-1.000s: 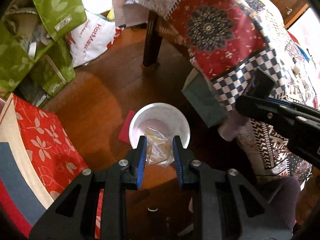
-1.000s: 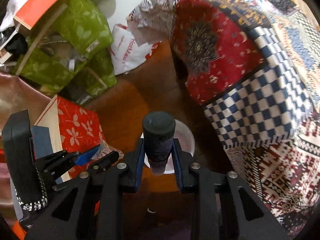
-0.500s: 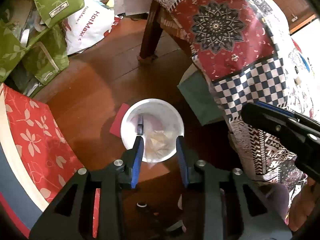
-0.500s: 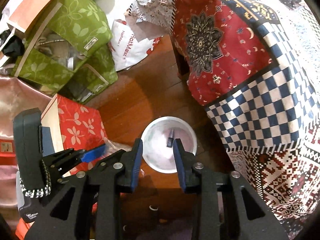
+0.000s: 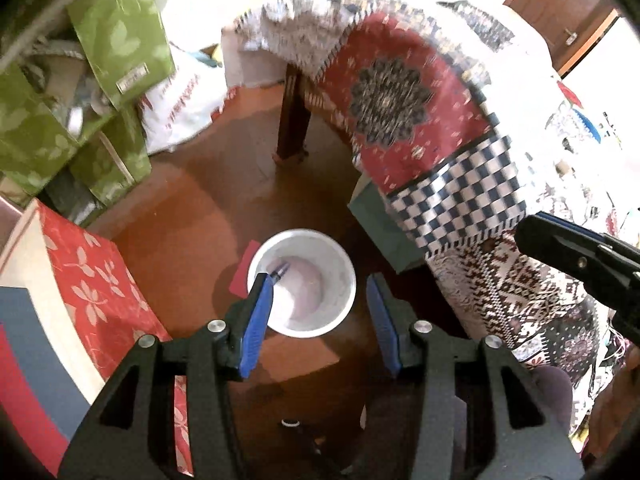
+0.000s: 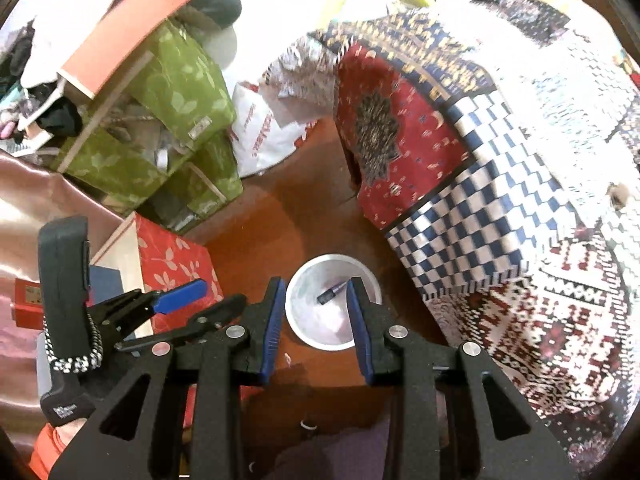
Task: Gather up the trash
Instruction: 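Move both open tools back over the quilt toward the remaining items, then grasp the white tape roll with the left tool while the right tool grasps the black TRAINER box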
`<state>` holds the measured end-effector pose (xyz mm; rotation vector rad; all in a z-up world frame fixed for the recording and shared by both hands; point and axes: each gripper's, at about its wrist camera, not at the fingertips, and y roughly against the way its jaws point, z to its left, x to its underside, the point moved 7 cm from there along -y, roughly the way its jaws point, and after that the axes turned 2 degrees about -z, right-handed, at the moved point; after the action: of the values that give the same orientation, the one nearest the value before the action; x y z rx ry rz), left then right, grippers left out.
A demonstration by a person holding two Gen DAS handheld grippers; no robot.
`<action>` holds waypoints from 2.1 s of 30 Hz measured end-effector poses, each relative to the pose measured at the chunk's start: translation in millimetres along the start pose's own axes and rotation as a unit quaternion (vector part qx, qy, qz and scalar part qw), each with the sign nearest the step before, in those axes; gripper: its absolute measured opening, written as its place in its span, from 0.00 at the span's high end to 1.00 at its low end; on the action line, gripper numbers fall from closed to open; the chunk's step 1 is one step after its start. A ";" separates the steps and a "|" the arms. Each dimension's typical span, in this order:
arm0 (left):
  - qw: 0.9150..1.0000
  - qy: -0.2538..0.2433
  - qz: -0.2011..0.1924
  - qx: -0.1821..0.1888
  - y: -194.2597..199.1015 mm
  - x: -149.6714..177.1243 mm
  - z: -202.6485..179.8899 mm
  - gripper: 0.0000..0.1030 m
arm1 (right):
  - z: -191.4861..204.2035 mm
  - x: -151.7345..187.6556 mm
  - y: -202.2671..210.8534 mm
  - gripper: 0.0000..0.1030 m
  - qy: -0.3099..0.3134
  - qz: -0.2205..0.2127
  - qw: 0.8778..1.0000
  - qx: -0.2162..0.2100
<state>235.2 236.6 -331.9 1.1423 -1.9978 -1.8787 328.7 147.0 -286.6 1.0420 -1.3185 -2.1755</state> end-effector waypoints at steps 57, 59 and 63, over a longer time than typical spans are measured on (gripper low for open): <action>0.959 -0.266 -0.046 0.082 -74.9 -86.9 -393.9 0.53 | -419.2 52.5 162.5 0.49 -0.295 -0.135 0.931 0.170; 0.960 -0.265 -0.046 0.082 -86.9 -96.2 -396.3 0.53 | -427.0 41.5 153.5 0.49 -0.305 -0.142 0.927 0.164; 0.961 -0.260 -0.042 0.089 -107.1 -108.2 -402.1 0.53 | -451.3 27.3 137.8 0.49 -0.327 -0.143 0.917 0.177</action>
<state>593.6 0.0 -312.5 0.8369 -2.4616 -2.2646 647.9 -201.2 -303.5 0.6597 -2.0188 -2.7136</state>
